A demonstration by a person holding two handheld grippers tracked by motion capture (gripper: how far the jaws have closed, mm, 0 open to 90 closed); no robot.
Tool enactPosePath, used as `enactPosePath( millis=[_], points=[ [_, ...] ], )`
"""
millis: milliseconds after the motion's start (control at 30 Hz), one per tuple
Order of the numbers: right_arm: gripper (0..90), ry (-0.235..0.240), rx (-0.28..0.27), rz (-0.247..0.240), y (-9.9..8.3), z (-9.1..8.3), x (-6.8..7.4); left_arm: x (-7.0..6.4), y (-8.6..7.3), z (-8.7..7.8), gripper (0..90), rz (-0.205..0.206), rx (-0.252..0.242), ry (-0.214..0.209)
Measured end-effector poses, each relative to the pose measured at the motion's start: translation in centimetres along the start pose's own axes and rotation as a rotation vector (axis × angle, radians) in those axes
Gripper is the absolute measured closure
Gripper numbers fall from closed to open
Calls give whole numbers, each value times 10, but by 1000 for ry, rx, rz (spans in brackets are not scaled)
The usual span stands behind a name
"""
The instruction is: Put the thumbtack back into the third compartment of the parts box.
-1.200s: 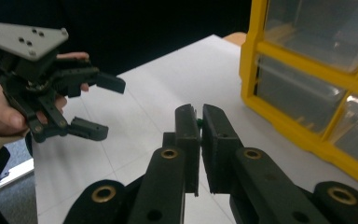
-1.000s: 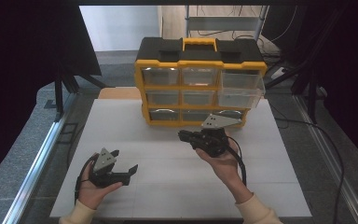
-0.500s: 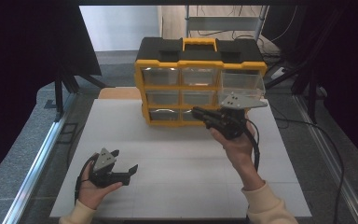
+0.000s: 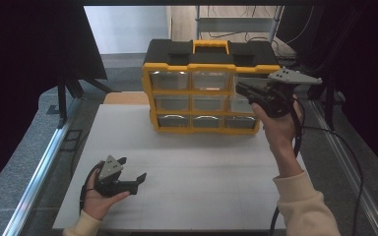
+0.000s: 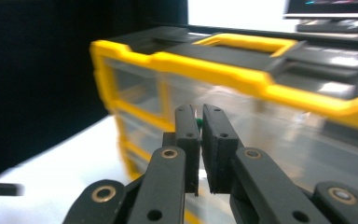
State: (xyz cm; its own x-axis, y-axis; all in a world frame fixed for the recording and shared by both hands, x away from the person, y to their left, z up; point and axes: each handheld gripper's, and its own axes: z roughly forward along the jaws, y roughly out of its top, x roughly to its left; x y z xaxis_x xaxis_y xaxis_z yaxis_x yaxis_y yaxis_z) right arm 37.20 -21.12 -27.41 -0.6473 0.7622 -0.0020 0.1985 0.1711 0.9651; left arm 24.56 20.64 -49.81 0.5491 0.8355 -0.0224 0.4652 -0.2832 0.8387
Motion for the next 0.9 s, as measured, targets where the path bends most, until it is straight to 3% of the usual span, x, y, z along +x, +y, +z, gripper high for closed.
enactPosePath(
  millis=[167, 267, 300, 400, 600, 767, 900],
  points=[
    [816, -103, 32, -1, 6, 8, -19, 0, 0, 1, 97, 1, 1, 0],
    [515, -146, 68, 5, 4, 15, -27, 1, -1, 1, 97, 4, 3, -1],
    [444, -148, 56, 4, 2, 14, -27, 1, -2, 1, 97, 3, 3, -2],
    [328, -143, 4, -20, -2, 5, -19, 1, -3, 1, 97, 7, 9, -3],
    [319, -30, -72, -25, -15, -30, 2, 3, -3, 0, 97, -11, 1, -8],
    [320, 36, -64, -47, -37, -56, 23, 1, -2, 0, 97, -2, 2, -9],
    [316, 66, -17, -41, -67, -68, 27, 1, -2, 0, 97, 0, 2, -10]
  ],
)
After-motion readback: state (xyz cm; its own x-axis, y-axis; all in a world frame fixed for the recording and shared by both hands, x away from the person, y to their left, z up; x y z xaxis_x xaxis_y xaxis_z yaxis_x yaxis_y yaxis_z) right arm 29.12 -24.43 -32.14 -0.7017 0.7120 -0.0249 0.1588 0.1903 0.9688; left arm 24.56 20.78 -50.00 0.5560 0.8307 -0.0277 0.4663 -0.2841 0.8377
